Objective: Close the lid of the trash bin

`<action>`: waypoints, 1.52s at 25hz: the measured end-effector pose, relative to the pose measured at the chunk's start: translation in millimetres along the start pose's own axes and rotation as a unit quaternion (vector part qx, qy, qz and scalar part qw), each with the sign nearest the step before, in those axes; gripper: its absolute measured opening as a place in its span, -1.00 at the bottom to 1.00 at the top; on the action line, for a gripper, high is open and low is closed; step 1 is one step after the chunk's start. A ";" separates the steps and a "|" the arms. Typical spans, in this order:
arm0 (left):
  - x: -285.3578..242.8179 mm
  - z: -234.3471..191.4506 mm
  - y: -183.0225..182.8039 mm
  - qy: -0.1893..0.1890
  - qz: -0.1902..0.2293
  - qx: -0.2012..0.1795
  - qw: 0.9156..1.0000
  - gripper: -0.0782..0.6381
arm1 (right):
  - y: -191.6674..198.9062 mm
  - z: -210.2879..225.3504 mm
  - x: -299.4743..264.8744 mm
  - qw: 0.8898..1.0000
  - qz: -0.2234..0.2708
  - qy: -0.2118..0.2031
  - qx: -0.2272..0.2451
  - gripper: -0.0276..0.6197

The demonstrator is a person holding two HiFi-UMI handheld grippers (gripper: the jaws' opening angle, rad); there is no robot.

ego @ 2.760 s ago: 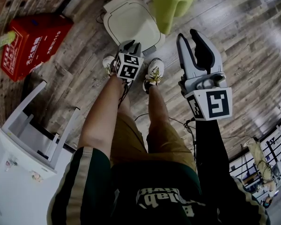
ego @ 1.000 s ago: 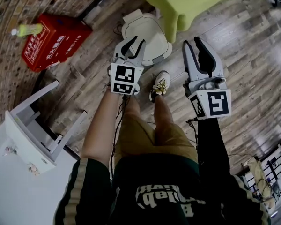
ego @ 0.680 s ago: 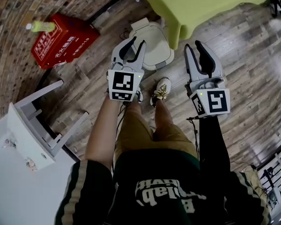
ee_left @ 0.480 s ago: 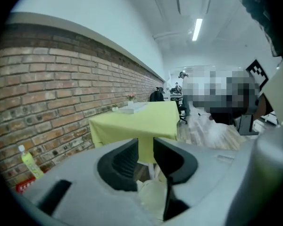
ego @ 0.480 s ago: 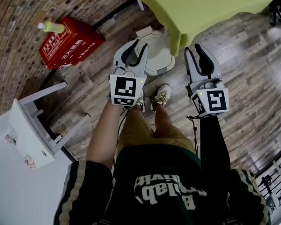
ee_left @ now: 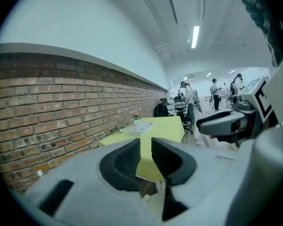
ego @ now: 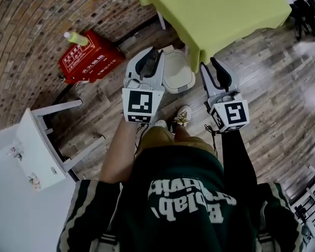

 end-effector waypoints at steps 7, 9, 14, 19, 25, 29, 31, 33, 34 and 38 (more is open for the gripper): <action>52.1 -12.9 -31.1 0.011 0.023 -0.008 1.000 -0.60 | -39.1 -41.8 14.9 0.998 0.011 -0.019 0.053 -0.46; 71.3 -19.4 -34.9 0.011 0.027 -0.016 0.999 -0.66 | -46.1 -53.8 20.3 0.998 0.017 -0.015 0.058 -0.51; 111.9 -24.1 -43.3 0.031 0.044 -0.015 0.998 -0.76 | -67.6 -85.1 37.1 0.997 0.032 -0.023 0.064 -0.87; 147.3 -27.9 -48.9 0.036 0.056 -0.024 0.997 -0.76 | -81.2 -116.2 48.1 0.997 0.037 -0.021 0.072 -0.88; 184.1 -45.0 -48.1 0.034 0.064 -0.027 0.997 -0.76 | -88.2 -145.5 64.2 0.996 0.041 -0.001 0.078 -0.88; 201.7 -54.7 -47.7 0.035 0.076 -0.012 0.996 -0.76 | -86.5 -163.8 72.5 0.996 0.040 0.009 0.080 -0.88; 209.3 -55.8 -48.4 0.038 0.082 -0.007 0.996 -0.76 | -85.6 -172.1 77.0 0.996 0.039 0.015 0.082 -0.88; 215.9 -54.1 -49.7 0.042 0.088 -0.007 0.995 -0.76 | -84.7 -179.1 82.0 0.996 0.039 0.019 0.083 -0.88; 218.9 -52.8 -50.3 0.044 0.091 -0.007 0.995 -0.76 | -83.9 -182.3 84.3 0.995 0.039 0.021 0.084 -0.88; 227.4 -49.6 -49.4 0.052 0.099 -0.006 0.994 -0.76 | -82.3 -192.5 89.3 0.995 0.041 0.026 0.088 -0.88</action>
Point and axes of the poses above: the fingertips, and each gripper's own axes: x backward along the fingers, z to its right, y out of its underside, the point moved 3 cm from there along x, backward along the fingers, and after that the axes turned 1 degree about z, right-handed, at the moved point
